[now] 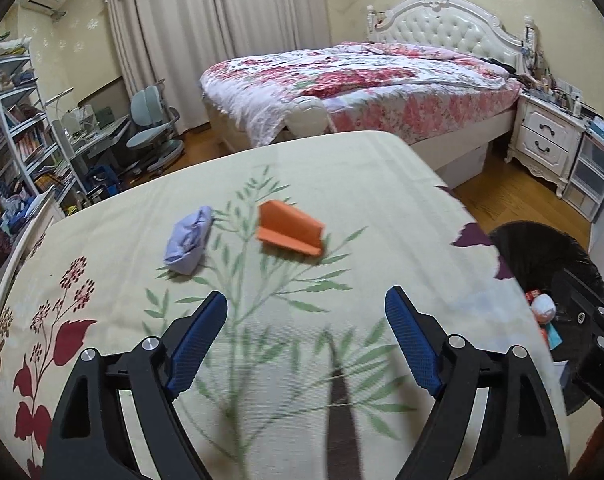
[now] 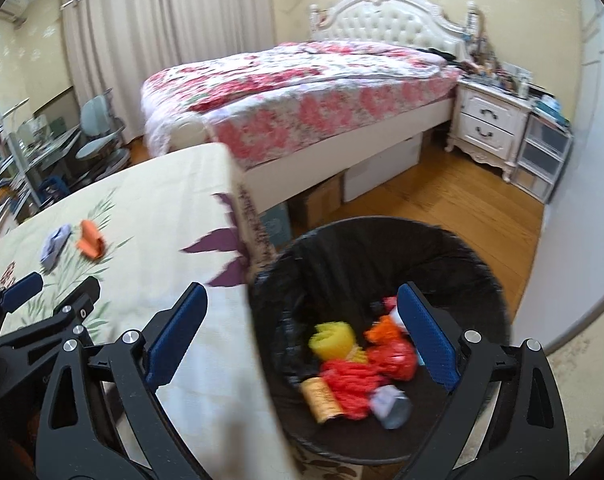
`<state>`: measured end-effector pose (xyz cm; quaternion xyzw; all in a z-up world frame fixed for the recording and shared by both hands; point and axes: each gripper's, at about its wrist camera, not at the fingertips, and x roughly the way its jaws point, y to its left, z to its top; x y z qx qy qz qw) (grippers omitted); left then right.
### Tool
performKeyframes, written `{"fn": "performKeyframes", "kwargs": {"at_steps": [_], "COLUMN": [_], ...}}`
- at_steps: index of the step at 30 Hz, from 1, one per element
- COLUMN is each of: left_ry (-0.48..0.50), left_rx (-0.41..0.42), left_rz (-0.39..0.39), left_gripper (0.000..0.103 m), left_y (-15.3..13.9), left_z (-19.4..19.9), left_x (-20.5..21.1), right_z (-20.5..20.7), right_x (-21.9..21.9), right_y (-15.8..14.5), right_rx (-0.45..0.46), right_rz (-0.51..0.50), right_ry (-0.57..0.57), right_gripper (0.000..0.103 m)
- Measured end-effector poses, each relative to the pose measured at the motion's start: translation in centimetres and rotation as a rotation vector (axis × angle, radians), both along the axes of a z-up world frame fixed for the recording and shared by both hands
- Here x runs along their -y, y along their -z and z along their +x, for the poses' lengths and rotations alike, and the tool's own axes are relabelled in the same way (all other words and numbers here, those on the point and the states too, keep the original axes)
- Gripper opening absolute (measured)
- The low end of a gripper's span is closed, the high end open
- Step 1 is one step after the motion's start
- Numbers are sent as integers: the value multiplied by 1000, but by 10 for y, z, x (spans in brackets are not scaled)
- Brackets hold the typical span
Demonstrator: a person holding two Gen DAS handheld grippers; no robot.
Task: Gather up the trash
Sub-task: 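Move both open tools back over the quilt toward the cloth and orange paper, then close the right tool on the orange paper piece and lift it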
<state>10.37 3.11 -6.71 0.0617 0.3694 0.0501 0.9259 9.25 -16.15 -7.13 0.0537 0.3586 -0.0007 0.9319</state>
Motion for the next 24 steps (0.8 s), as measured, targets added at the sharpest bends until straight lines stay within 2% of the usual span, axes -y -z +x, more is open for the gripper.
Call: {"fn": "performKeyframes", "kwargs": {"at_steps": [6,9,11,13,20,23,24], "left_ry": [-107,-150,-174,-194,-232,-229,-226], "left_rx": [-10,-19,-22,-28,-34,-36,-36], "left_rz": [20,19,23,20,-6,-20,-20], "left_gripper": [81,81,81,81,81,81,81], "left_y": [-1,1,2,2,3,3,3], "left_z": [-4,-7,-7,-6,-8,-7,-6], "left_x": [-58,-83,-98,-111,-138,-141,-141], "right_z": [17,28,36,43,64,74,77], "right_x": [-58,-85,-104,-121,-170,-184,-187], "right_y": [2,5,5,5,4,5,7], "right_rx": [-33,-61,-73,-82,-101,-107,-115], "right_rz": [-13,-22,-36,-54,-104,-130,-129], "right_ry": [-147,-211,-246,-276,-358,-377,-385], "right_gripper": [92,84,83,79,75,64,55]}}
